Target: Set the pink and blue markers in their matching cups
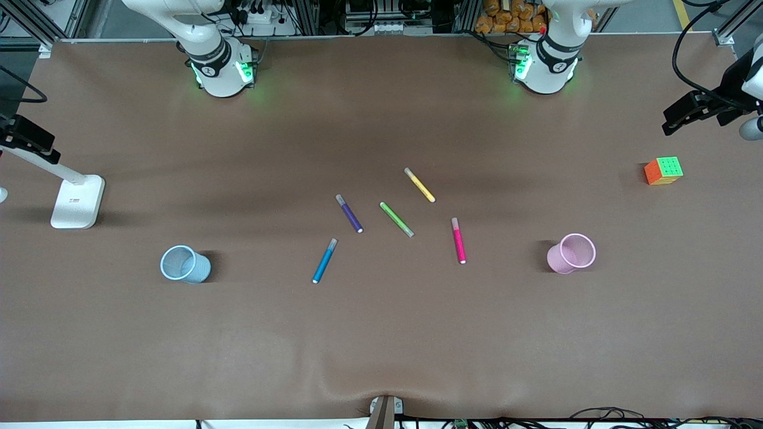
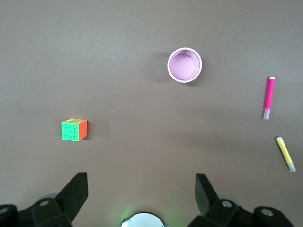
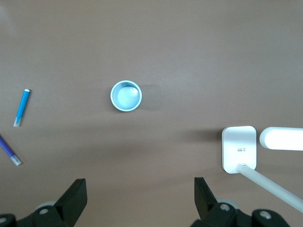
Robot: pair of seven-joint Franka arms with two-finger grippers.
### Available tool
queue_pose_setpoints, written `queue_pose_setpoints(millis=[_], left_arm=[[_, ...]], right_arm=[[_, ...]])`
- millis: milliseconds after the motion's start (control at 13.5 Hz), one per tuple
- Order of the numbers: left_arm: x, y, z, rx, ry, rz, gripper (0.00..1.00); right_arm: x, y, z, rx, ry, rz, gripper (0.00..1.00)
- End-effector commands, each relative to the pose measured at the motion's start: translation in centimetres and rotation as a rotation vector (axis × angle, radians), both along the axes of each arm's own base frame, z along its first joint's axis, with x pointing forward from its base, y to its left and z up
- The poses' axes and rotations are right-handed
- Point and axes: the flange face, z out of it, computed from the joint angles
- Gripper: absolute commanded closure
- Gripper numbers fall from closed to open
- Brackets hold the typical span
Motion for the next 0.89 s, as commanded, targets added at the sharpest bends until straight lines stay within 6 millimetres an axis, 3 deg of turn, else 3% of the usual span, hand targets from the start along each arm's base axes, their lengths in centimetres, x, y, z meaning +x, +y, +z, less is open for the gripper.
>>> queue_pose_setpoints(millis=[0, 222, 519, 815], left_arm=[[0.0, -0.2, 0.7, -0.024, 0.008, -0.015, 0.00], [0.0, -0.2, 0.7, -0.040, 0.010, -0.016, 0.00], [0.1, -0.1, 0.8, -0.042, 0.011, -0.089, 0.00], [0.1, -0.3, 0.8, -0.044, 0.014, -0.094, 0.00]], right_arm=[[-0.3, 0.5, 0.6, 0.007, -0.005, 0.016, 0.00], [-0.2, 0.6, 0.3, 0.013, 0.001, 0.020, 0.00], [0.0, 3.3, -0.1, 0.013, 0.010, 0.066, 0.00], [-0.3, 3.0, -0.1, 0.013, 0.030, 0.059, 0.00]])
